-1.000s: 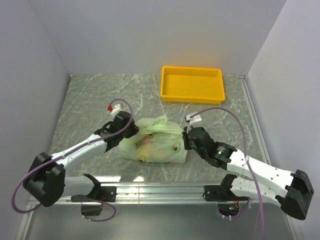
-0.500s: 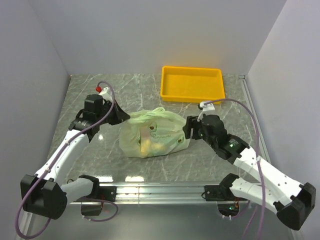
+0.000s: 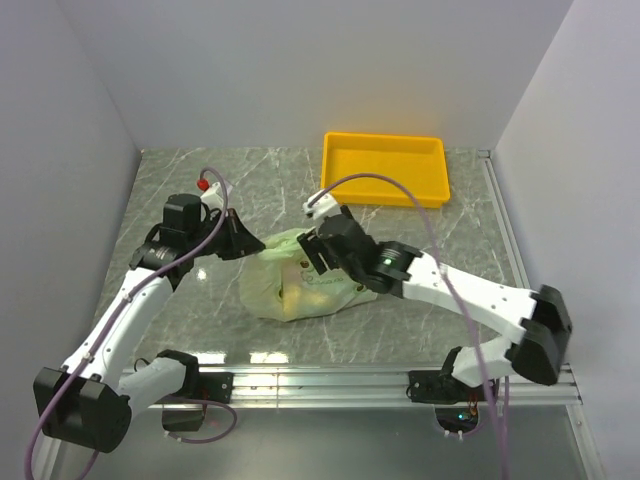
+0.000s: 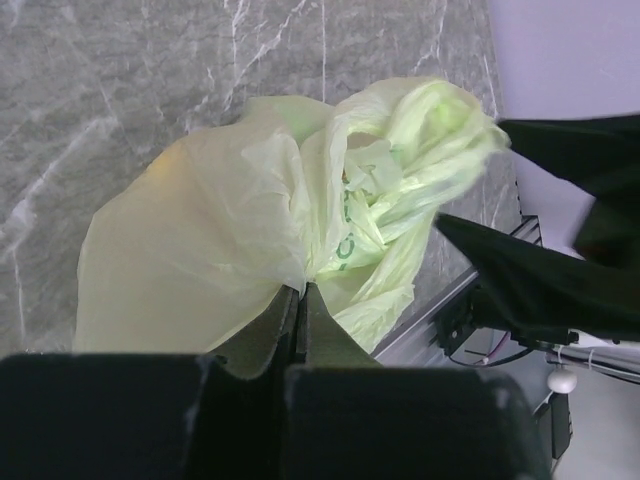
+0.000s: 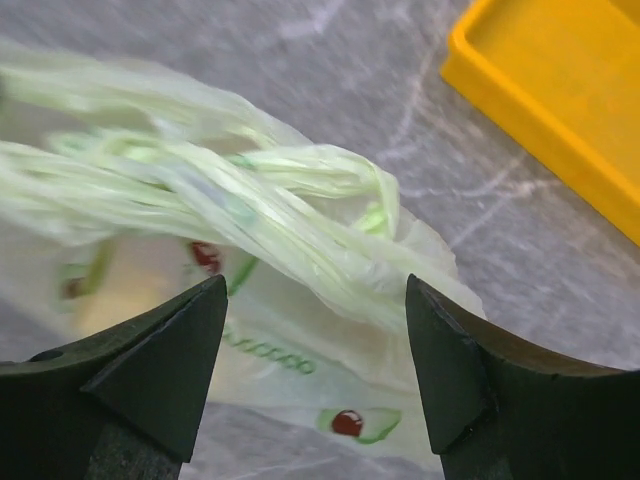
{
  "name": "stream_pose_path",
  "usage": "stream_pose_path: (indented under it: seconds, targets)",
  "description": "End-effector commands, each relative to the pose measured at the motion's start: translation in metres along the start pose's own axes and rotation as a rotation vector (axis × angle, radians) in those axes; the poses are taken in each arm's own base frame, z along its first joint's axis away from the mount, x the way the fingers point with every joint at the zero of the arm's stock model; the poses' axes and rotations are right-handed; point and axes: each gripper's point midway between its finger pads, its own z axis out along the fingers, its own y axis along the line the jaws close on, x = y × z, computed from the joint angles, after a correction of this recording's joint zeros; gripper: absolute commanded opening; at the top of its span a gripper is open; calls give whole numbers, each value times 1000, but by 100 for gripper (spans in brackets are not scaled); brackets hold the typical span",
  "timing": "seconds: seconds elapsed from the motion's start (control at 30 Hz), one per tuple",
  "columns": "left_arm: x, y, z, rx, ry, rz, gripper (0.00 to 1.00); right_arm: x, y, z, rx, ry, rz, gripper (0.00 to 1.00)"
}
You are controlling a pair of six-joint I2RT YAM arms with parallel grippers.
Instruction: Untie the knot of the plastic bag and take out the fruit
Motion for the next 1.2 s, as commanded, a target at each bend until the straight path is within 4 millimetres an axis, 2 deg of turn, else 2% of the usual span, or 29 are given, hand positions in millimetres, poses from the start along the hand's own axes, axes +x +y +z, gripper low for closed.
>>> stream_pose_path:
  seconds: [0.0, 0.07, 0.1, 0.17, 0.2, 0.23, 0.27, 0.3, 0.37, 0.4, 0.47, 0.5, 0.57, 0.6, 0.63, 0.67, 0.73, 0.77, 0.83, 0.87, 0.93, 0.97, 1.03, 1.07, 1.13, 1.17]
  targets:
    - [-13, -18, -14, 38, -39, 65, 1, 1, -26, 15, 143, 35, -100, 78]
    - [-13, -17, -15, 28, -35, 68, 0, 8, -37, 21, 176, 51, -92, 74]
    - [-13, -15, -16, 18, -35, 68, 1, 17, -43, 23, 190, 68, -91, 65]
    - [-15, -11, -18, -12, -55, 82, 0, 22, -70, 24, 247, 72, -48, 50]
    - [-20, -2, -20, -68, -83, 78, 1, 20, -80, 18, 258, 58, -22, 32]
    - [-23, 3, -22, -98, -98, 81, 1, 18, -90, 15, 271, 49, 0, 23]
    - [-30, 3, -25, -114, -118, 84, 1, 17, -113, 11, 314, 43, 39, 5]
    - [-36, 6, -26, -137, -139, 86, 1, 8, -120, 3, 308, 9, 69, 0]
    - [-49, 10, -27, -154, -173, 73, 1, 2, -147, -6, 353, -19, 114, 0]
    - [-54, 10, -26, -154, -184, 70, 0, -9, -154, -16, 354, -57, 136, 0]
    - [-74, 7, -25, -150, -217, 54, 0, -22, -154, -26, 306, -93, 161, 0]
    - [-82, 5, -24, -140, -231, 53, 1, -39, -156, -39, 293, -143, 177, 0]
    - [-101, -14, -22, -48, -267, 69, 0, -57, -152, -55, 248, -200, 186, 0]
    - [-105, -19, -21, -19, -276, 69, 1, -66, -153, -69, 237, -250, 228, 0]
    - [-107, -28, -22, 32, -275, 55, 1, -70, -149, -75, 202, -274, 234, 0]
    - [-108, -29, -19, 49, -276, 50, 1, -67, -146, -77, 189, -278, 239, 0]
    - [-97, -23, -15, 44, -240, 25, 1, -57, -140, -84, 160, -281, 274, 0]
    - [-80, -6, -10, -7, -208, -10, 0, -33, -131, -75, 130, -227, 284, 0]
    - [-60, 12, -5, -52, -177, -28, 0, -10, -118, -72, 86, -204, 352, 0]
    - [-44, 24, -4, -80, -161, -43, 3, 17, -101, -64, 18, -152, 367, 0]
    - [-33, 24, -6, -61, -158, -37, 13, 36, -84, -57, -44, -122, 455, 0]
    - [-28, 21, -11, -41, -175, -25, 28, 58, -77, -50, -57, -75, 483, 0]
    - [-37, -2, -23, 40, -241, 30, 49, 63, -63, -48, -120, -79, 553, 0]
    - [-40, -10, -29, 66, -265, 52, 67, 72, -58, -45, -133, -59, 563, 0]
    - [-53, -34, -40, 120, -340, 127, 80, 74, -56, -42, -134, -52, 584, 0]
    - [-63, -50, -53, 148, -395, 174, 90, 71, -56, -40, -134, -51, 585, 0]
